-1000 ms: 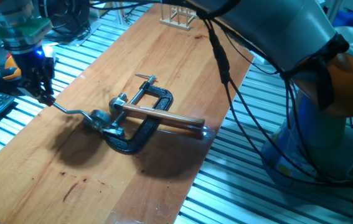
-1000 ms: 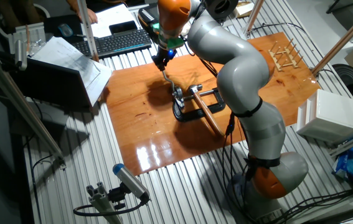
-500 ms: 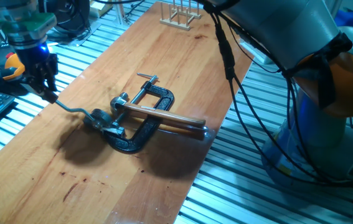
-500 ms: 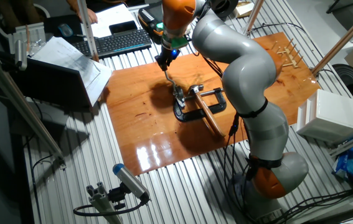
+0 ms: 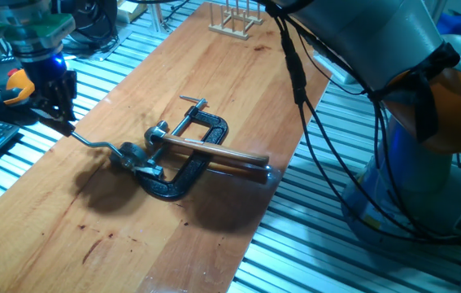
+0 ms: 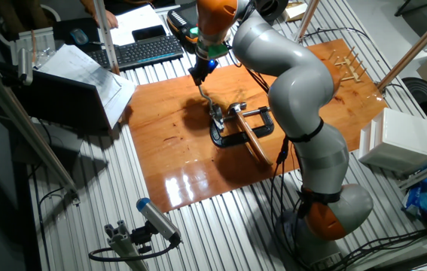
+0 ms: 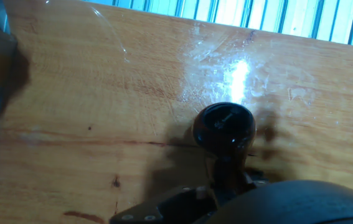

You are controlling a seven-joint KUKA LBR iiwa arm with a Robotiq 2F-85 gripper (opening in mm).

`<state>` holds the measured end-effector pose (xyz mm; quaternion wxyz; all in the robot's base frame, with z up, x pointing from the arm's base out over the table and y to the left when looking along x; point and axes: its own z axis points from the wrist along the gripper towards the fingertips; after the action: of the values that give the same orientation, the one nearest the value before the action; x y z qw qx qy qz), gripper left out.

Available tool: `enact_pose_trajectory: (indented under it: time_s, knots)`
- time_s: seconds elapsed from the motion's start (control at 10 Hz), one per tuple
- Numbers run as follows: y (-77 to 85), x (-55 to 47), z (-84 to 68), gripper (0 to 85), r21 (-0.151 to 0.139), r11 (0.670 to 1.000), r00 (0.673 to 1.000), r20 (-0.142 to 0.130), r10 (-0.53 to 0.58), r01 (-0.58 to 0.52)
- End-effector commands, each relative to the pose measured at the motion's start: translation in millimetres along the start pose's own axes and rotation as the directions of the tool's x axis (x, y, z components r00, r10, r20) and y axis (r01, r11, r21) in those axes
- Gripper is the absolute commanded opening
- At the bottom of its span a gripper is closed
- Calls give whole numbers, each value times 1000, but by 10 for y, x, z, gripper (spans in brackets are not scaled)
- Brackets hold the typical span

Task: Pull up the lever

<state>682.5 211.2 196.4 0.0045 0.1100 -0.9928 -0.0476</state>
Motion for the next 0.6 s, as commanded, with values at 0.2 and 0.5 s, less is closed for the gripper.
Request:
enact_pose_trajectory:
  time_s: [0.2, 0.5]
  knots:
    - [0, 0, -1, 170, 0, 999, 999, 1, 44, -44]
    - [0, 0, -1, 340, 2, 999, 999, -7, 53, -53]
